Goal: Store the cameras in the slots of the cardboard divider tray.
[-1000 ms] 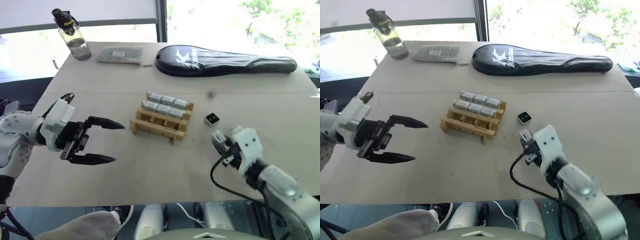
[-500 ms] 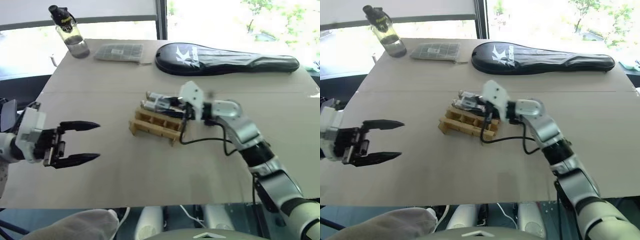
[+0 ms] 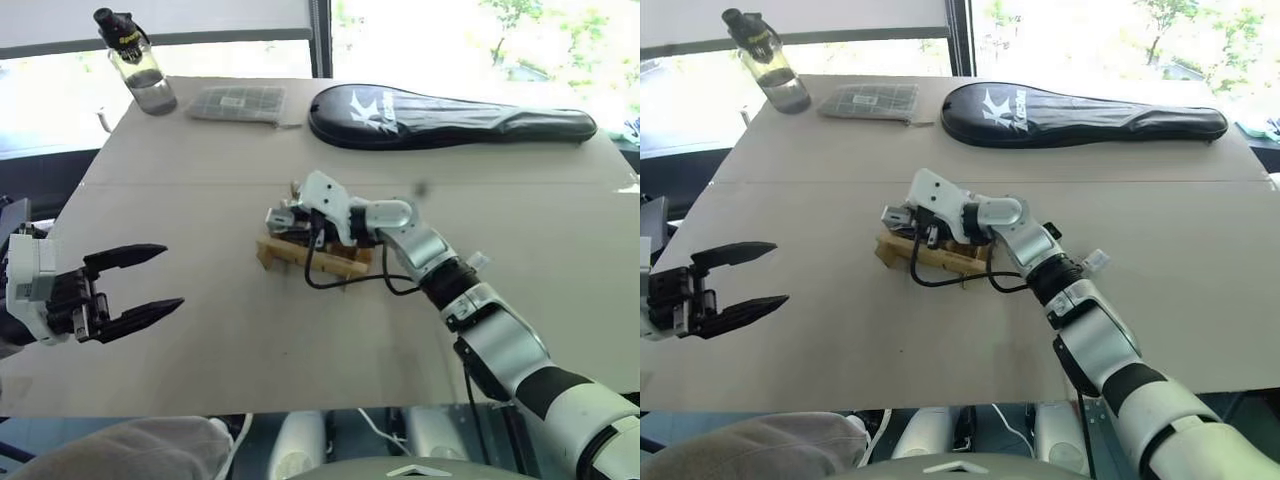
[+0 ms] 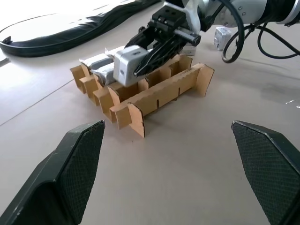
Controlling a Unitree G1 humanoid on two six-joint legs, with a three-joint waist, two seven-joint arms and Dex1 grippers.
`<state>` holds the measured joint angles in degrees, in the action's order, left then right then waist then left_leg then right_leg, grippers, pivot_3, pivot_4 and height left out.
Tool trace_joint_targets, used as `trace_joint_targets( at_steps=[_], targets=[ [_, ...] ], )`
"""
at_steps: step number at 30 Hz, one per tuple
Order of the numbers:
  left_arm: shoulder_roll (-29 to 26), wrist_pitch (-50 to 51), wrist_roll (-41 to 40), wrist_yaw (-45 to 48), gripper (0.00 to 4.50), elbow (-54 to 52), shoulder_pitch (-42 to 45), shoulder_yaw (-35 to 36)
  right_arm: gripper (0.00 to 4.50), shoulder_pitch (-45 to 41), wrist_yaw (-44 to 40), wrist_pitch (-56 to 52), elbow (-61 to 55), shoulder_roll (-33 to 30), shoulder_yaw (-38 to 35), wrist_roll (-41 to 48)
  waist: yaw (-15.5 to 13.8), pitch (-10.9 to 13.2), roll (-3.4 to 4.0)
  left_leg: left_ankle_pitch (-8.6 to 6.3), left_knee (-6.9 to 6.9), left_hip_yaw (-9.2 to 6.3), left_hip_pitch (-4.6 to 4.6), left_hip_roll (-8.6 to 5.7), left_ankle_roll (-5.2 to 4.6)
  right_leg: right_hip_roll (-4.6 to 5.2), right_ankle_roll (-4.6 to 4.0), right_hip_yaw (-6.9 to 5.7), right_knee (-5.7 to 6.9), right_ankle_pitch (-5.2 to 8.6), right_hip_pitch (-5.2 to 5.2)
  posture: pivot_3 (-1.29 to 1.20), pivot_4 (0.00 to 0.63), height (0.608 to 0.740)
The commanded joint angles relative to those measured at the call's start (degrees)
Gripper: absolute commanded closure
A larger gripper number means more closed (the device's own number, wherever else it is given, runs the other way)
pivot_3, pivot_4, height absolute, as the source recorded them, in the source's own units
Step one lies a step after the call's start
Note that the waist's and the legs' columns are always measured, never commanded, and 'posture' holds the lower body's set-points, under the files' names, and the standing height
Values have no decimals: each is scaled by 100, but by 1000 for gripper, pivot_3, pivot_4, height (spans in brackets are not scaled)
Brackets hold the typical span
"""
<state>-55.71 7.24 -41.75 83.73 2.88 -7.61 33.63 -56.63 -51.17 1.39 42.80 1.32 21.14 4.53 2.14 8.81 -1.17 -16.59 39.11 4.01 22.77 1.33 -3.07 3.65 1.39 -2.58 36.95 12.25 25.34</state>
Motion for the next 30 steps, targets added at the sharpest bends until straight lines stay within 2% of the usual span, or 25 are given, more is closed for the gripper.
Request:
trace_joint_targets(
  at_steps=[1, 8, 17, 29, 30],
  targets=[
    [20, 43, -3, -41, 0, -203, -42, 225, 3715, -226, 123, 58, 172, 140, -219, -61, 27, 0, 0, 0, 0, 1, 0, -1, 0, 3, 0, 1, 0, 0, 0, 0, 150, 740],
    [125, 29, 45, -92, 0, -248, -13, 145, 3715, -331, 310, -70, 777, 277, -243, -350, 42, 1, 3, 0, -7, 1, -3, 0, 1, 26, -1, 1, 0, 0, 3, 0, 150, 740],
    [135, 79, 90, -67, 0, -160, 177, 82, 3715, -175, -38, -440, 487, 366, -77, -547, 54, 1, 7, 1, -7, 2, -10, -2, 3, 32, -2, 5, 8, -1, 1, 0, 150, 740],
    [125, 132, 124, -27, 0, -131, 300, 28, 3715, -163, 93, -934, 477, 433, -206, -653, 55, -1, 9, 1, -7, 2, -11, -2, 3, 36, -3, 6, 7, -1, 1, 0, 150, 740],
    [124, 133, 128, -26, 0, -128, 301, 30, 3215, -151, 46, -1016, 440, 439, -214, -625, 55, -2, 8, 1, -7, 2, -11, -2, 3, 36, -3, 6, 8, -1, 1, 0, 150, 740]
  ],
)
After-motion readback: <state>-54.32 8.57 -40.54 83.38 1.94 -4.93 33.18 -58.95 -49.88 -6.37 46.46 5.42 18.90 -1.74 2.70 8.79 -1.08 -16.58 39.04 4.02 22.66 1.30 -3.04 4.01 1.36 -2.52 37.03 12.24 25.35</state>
